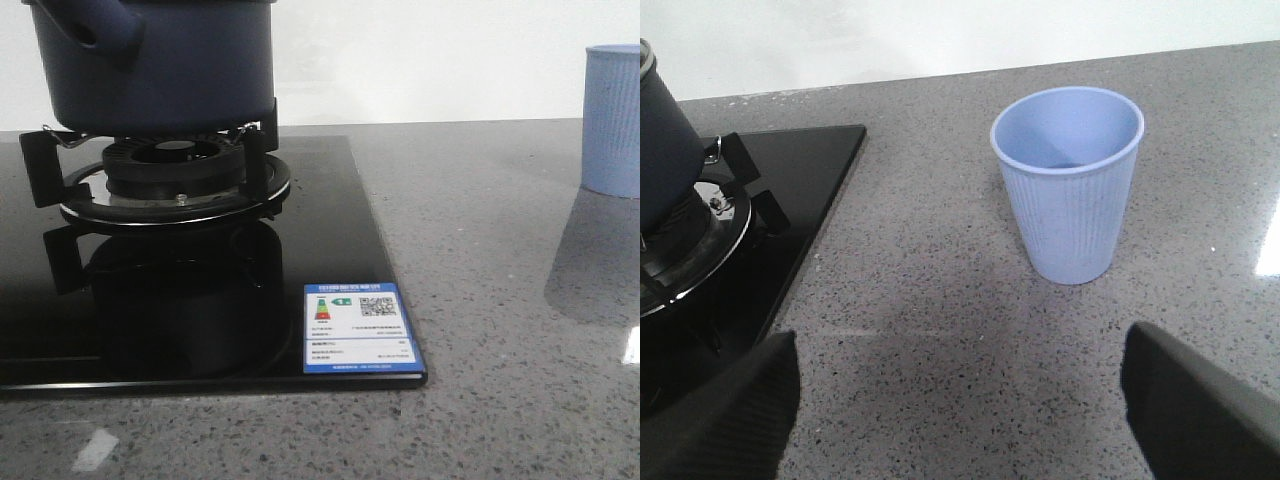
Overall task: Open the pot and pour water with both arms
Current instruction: 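Close left gripper on the blue lid knob and right gripper on the cup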
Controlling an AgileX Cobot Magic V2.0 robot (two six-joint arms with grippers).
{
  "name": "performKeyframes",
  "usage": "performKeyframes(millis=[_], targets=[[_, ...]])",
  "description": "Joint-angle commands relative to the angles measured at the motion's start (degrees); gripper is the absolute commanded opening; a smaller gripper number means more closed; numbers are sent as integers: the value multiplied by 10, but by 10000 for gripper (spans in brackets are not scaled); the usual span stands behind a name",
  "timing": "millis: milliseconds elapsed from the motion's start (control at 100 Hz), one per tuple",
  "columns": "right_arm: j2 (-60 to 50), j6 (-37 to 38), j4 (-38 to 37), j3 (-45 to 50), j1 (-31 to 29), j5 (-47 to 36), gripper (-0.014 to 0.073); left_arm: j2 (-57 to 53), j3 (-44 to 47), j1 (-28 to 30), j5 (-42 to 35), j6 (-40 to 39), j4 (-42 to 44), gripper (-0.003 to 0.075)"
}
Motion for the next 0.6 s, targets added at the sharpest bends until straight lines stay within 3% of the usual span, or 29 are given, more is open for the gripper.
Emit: performKeyframes(millis=[0,270,590], targets=[[8,-7,-1,-20,2,-45,591,-17,-21,1,-44,-1,4,295],[8,-7,-40,-20,1,-52,591,-65,-21,7,-82,-1,17,295],[10,-6,-52,43,1,-144,591,-144,-21,107,-36,-1,20,295]])
